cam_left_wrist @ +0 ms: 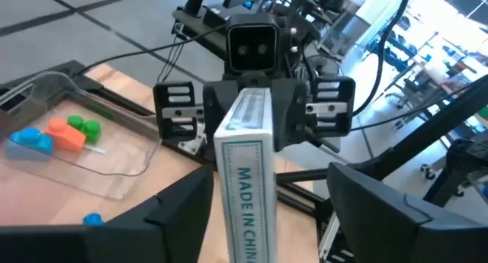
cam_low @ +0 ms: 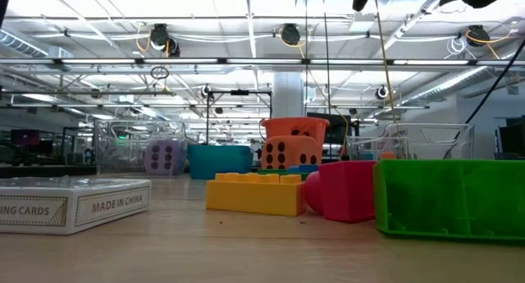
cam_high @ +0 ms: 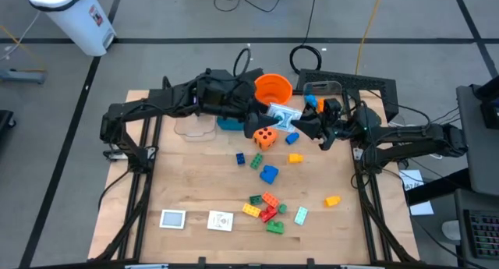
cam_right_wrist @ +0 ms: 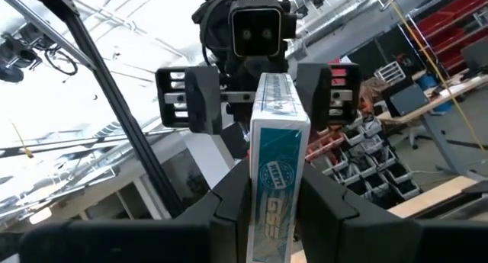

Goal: Pick & Place Toys
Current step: Put the blue deck of cards into the blue bin

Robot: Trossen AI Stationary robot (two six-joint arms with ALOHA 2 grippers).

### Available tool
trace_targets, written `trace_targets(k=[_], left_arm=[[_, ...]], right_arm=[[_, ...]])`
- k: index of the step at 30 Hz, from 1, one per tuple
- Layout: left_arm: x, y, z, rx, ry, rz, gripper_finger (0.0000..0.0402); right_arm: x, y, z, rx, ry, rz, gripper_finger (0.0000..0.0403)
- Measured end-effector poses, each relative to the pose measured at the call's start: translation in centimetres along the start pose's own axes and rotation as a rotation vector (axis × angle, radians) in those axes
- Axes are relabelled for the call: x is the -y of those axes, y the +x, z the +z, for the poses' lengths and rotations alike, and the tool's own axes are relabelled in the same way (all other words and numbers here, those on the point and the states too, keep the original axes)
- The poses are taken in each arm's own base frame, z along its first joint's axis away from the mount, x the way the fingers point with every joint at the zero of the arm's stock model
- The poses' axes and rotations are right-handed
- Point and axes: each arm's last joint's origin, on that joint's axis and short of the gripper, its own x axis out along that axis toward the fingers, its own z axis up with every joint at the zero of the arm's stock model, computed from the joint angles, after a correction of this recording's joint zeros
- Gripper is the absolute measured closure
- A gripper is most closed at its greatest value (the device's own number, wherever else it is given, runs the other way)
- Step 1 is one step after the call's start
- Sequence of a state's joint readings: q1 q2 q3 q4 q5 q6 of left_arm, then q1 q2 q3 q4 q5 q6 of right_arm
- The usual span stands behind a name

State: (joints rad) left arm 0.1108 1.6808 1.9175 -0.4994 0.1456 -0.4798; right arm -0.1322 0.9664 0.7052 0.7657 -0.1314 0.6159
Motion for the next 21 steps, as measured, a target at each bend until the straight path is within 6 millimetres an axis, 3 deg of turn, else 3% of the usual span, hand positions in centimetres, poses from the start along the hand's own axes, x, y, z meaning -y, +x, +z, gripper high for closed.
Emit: trace_targets(k=[21], left_arm=[[0.2, 0.07, 0.09, -0.003, 0.022, -0.049, 0.0286]], right_arm=[[-0.14, -0.01, 0.02, -0.002, 0.037, 0.014, 0.0332]])
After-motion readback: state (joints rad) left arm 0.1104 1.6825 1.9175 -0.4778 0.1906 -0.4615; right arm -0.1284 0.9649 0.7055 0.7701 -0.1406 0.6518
